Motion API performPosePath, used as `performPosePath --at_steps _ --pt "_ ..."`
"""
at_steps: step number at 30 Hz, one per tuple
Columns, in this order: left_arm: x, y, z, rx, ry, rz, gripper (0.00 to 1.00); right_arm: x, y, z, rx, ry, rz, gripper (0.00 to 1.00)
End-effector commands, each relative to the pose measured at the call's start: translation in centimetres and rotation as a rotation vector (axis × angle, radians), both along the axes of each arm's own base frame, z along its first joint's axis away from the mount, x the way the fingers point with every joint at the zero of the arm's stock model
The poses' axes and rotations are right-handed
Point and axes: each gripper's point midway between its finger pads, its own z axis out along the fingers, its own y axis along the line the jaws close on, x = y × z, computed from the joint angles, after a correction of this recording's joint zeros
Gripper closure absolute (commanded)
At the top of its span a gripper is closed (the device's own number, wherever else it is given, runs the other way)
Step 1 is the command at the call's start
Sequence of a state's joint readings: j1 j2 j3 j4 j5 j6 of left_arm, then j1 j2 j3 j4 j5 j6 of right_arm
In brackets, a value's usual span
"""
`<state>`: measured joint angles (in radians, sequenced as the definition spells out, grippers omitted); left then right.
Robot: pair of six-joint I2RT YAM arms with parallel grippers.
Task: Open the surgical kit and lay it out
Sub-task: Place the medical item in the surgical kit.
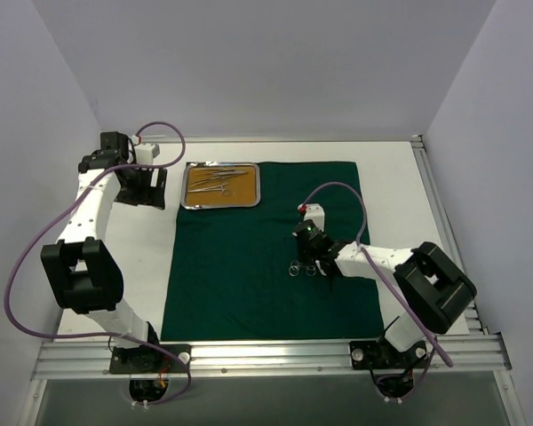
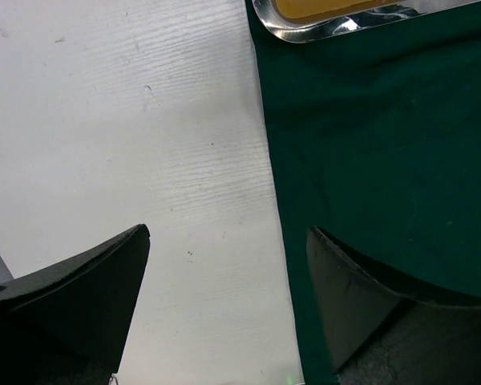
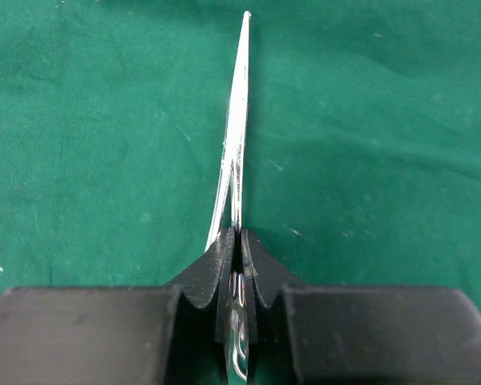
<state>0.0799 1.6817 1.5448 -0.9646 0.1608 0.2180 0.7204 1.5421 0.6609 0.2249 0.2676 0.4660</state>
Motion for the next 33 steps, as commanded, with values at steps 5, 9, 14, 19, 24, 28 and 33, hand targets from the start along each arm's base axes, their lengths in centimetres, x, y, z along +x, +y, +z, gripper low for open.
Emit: performPosePath --at_steps 5,9,14,19,24,28,33 --pt "0.8 -0.2 0.5 -0.005 -0.032 -0.009 0.11 1.7 1.7 0.9 0.020 -0.022 0.023 1.00" --pt "0.9 -0.2 0.5 -0.006 -0.032 -0.009 0.11 1.5 1.7 0.0 0.009 0.005 0.020 1.00" --pt "0.9 -0.2 0.4 -0.006 -0.029 -0.009 0.11 1.6 1.3 0.1 0.008 0.008 0.001 1.00" --pt "0.9 -0.2 0.4 -0.006 -0.029 -0.009 0.11 2.0 1.2 0.8 0.001 -0.001 -0.003 1.00" --pt "0.8 -0.2 0.5 -0.008 -0.029 -0.010 0.11 1.8 1.1 0.3 -0.010 0.018 0.001 0.96" --pt "0.8 -0.2 0.5 -0.006 -0.030 -0.009 0.11 1.7 1.2 0.4 -0.009 0.026 0.002 0.92" --pt "0.8 -0.3 0.6 -0.010 -0.034 -0.011 0.11 1.9 1.2 1.4 -0.013 0.018 0.003 0.89"
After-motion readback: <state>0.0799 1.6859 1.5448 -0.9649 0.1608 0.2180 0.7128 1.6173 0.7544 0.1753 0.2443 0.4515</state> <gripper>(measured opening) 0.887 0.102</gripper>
